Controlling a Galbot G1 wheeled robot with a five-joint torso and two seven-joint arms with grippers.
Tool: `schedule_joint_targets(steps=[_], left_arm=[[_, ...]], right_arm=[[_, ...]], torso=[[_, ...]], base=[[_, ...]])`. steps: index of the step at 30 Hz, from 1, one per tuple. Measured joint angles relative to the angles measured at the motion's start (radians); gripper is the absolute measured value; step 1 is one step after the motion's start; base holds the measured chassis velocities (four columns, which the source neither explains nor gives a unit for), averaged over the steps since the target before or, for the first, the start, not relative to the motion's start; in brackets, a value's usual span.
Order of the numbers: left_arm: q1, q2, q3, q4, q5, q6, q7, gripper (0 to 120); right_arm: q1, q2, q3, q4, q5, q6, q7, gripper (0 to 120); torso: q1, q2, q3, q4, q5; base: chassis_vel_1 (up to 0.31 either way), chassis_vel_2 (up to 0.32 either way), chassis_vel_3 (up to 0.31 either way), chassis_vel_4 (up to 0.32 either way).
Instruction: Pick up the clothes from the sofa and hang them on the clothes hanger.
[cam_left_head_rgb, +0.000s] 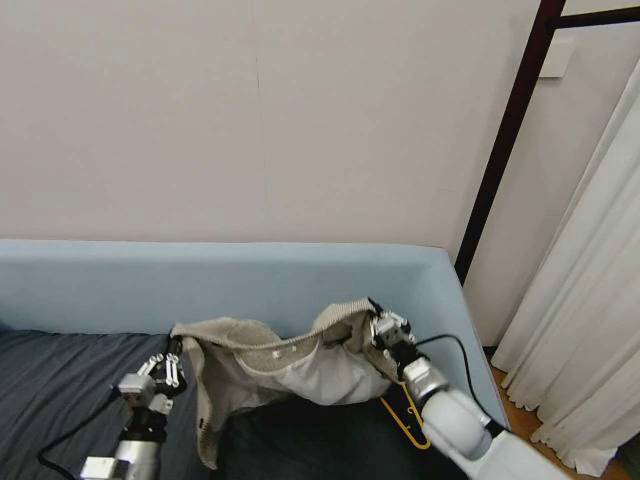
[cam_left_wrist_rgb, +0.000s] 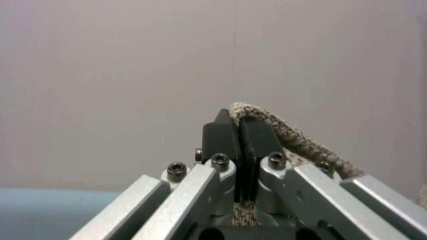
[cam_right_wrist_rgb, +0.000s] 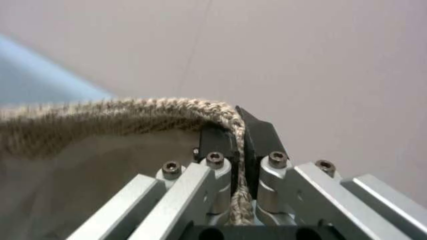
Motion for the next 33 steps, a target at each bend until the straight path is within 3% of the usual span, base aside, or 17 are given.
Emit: schedule_joint_targets(steps=[1, 4, 5, 9, 12, 14, 20, 25, 29, 33], left_arm=[[0.0, 0.0, 0.0, 0.0, 0.0, 0.0, 0.0, 0], [-0.03, 0.132, -0.057, -0.057, -0.081, 0.046, -0.038, 0], [-0.03, 0.132, -0.057, -0.057, -0.081, 0.046, -0.038, 0], [-0.05, 0.236, -0.113, -0.095, -0.13, 0.103, -0.07, 0], [-0.05, 0.259, -0.129, -0.107, -0.135, 0.123, -0.074, 0], [-0.043, 0.263, -0.13, -0.107, -0.131, 0.13, -0.073, 0], [-0.014, 0.241, -0.098, -0.079, -0.067, 0.146, -0.073, 0], [0.015, 0.179, -0.016, 0.031, 0.058, 0.154, -0.073, 0], [0.014, 0.154, 0.069, 0.128, 0.09, 0.148, -0.072, 0], [0.015, 0.142, 0.106, 0.149, 0.091, 0.161, -0.069, 0]], right_arm=[[0.0, 0.0, 0.0, 0.0, 0.0, 0.0, 0.0, 0], [0.064, -0.083, 0.083, 0.121, 0.27, -0.117, -0.048, 0], [0.064, -0.083, 0.083, 0.121, 0.27, -0.117, -0.048, 0], [0.123, -0.152, 0.149, 0.197, 0.38, -0.249, -0.05, 0], [0.13, -0.178, 0.159, 0.227, 0.38, -0.318, -0.038, 0], [0.12, -0.196, 0.155, 0.247, 0.365, -0.377, -0.033, 0], [0.083, -0.197, 0.107, 0.245, 0.287, -0.428, -0.056, 0], [0.035, -0.129, -0.032, 0.157, 0.136, -0.46, -0.092, 0], [0.015, -0.042, -0.134, 0.0, -0.013, -0.366, -0.157, 0], [0.016, 0.044, -0.176, -0.149, -0.075, -0.257, -0.2, 0]], torso=[[0.0, 0.0, 0.0, 0.0, 0.0], [0.0, 0.0, 0.0, -0.0006, 0.0006], [0.0, 0.0, 0.0, -0.0006, 0.0006], [0.0, 0.0, 0.0, -0.0003, 0.0004], [0.0, 0.0, 0.0, -0.0004, 0.0003], [0.0, 0.0, 0.0, -0.0004, 0.0002], [0.0, 0.0, 0.0, -0.0005, 0.0004], [0.0, 0.0, 0.0, -0.0001, 0.0002], [0.0, 0.0, 0.0, -0.0003, 0.0001], [0.0, 0.0, 0.0, -0.0001, 0.0004]], base=[[0.0, 0.0, 0.0, 0.0], [0.0, 0.0, 0.0, 0.0], [0.0, 0.0, 0.0, 0.0], [0.0, 0.0, 0.0, 0.0], [0.0, 0.0, 0.0, 0.0], [0.0, 0.0, 0.0, 0.0], [0.0, 0.0, 0.0, 0.0], [0.0, 0.0, 0.0, 0.0], [0.0, 0.0, 0.0, 0.0], [0.0, 0.0, 0.0, 0.0]])
